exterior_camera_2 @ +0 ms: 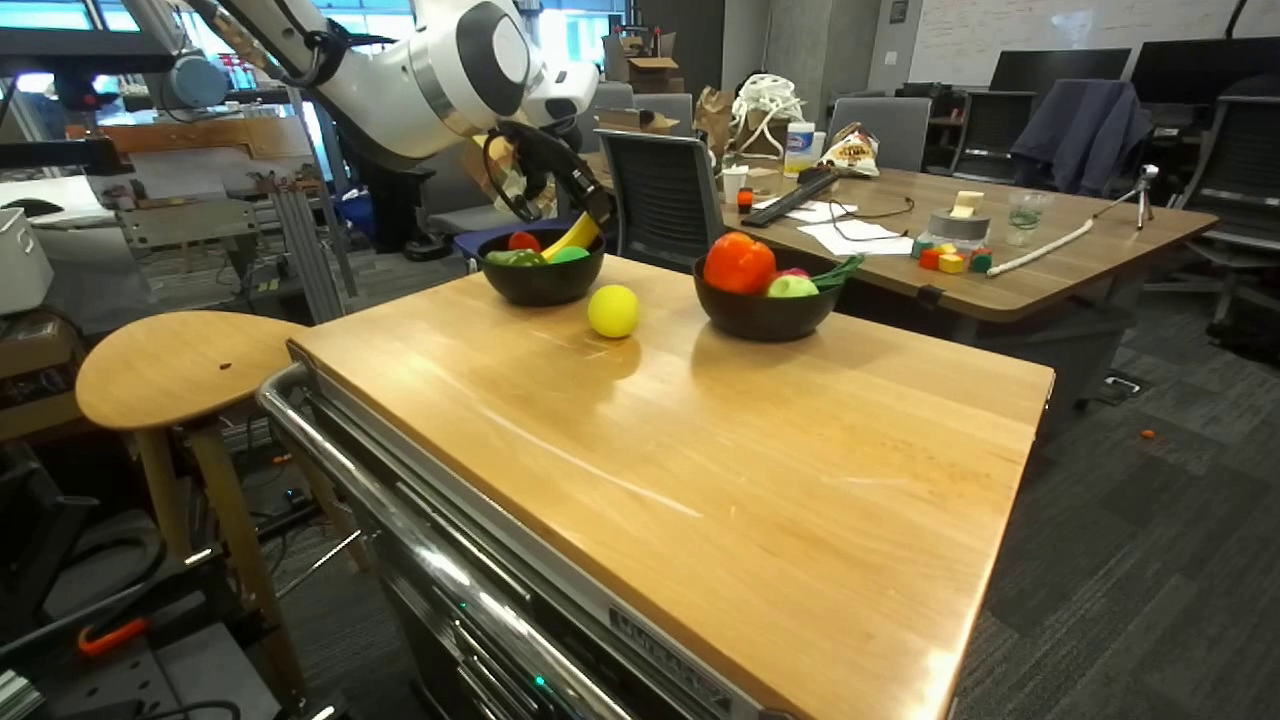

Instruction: Take the fruit and vegetable toys out of the black bowls and put them on the counter

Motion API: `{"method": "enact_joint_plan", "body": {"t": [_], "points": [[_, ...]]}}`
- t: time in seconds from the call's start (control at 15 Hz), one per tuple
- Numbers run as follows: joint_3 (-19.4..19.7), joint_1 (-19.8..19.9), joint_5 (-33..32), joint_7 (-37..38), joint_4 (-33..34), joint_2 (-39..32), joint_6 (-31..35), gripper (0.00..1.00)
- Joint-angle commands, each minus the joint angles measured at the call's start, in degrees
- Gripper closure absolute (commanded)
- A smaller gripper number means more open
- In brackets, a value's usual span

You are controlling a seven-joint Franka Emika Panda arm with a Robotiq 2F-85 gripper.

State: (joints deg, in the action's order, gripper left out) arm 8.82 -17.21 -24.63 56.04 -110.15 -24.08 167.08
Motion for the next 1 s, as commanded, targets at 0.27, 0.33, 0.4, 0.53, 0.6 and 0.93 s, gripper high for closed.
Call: {"method": "enact_joint_plan", "body": {"t": [0.27, 0.33, 0.4, 0.53, 0.6, 0.93], "points": [[-1.5, -0.9, 0.7, -0.6, -2.1, 4.2, -0.7, 0.89], [-2.0, -0.8, 0.7, -0.8, -2.5, 5.0, -0.7, 0.89], [-2.2, -0.9, 0.3, -0.9, -2.9, 6.0, -0.3, 0.89], [-1.3, -1.8, -1.6, -0.1, -3.3, 8.3, -0.9, 0.89], [-0.8, -2.0, -2.5, 0.1, -3.4, 9.1, -0.6, 0.89], [0.4, -1.8, -4.8, 0.6, -3.9, 12.8, -2.8, 0.79]]}}
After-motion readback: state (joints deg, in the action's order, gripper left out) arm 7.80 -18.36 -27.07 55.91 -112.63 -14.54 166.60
